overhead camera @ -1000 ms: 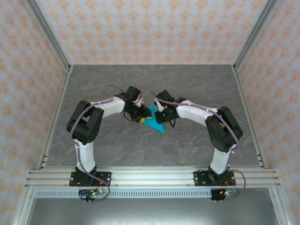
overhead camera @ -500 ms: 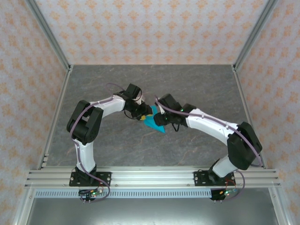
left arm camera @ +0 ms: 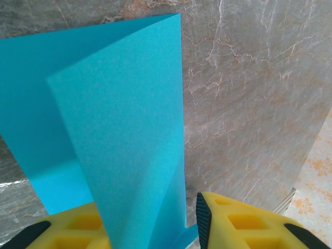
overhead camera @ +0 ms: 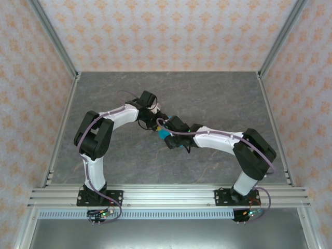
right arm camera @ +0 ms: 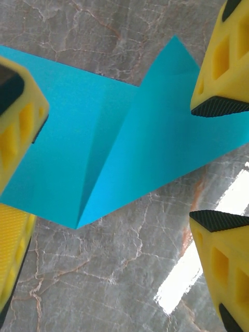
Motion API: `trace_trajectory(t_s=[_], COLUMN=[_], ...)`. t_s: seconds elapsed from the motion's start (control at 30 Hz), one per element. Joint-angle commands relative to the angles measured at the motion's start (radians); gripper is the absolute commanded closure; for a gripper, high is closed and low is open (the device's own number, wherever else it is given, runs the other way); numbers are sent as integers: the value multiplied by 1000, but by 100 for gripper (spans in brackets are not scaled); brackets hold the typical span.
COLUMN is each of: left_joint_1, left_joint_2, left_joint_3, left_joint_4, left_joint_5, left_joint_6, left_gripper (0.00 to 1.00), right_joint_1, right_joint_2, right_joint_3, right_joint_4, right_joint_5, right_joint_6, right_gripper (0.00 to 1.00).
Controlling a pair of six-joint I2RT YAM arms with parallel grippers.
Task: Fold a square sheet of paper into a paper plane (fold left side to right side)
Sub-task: Fourth fold the wing at the center of the table.
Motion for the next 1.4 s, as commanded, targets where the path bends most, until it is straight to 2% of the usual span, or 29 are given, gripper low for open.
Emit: trace_trajectory(t_s=[0.0,0.4,0.7,0.83,0.97,1.37], left_joint_1=[-9,-8,-6,0,15,89], left_joint_2=[-4,7,4,1,-7,4], left_joint_3=[35,58,66,63,60,130], left_joint_4=[-23,-30,-43,-45,-46,-49], left_joint_5=[-5,-5,-16,-20,-22,27], left_joint_6=[-15,-29,-27,-26,-23,-9], left_gripper=[62,62,61,61,57,43], right_joint_1=[0,0,0,0,0,0], right_joint_2=[19,69,82,74,76,93], right_joint_3=[-2,-2,-14,-25,-27,-34], right_joint_4=[40,68,68,69,67,67], right_joint_5=[54,109,116,113,91,51], right_joint_6=[-23,-28,-32,-38,-47,-44], right_gripper=[46,50,64,74,82,88])
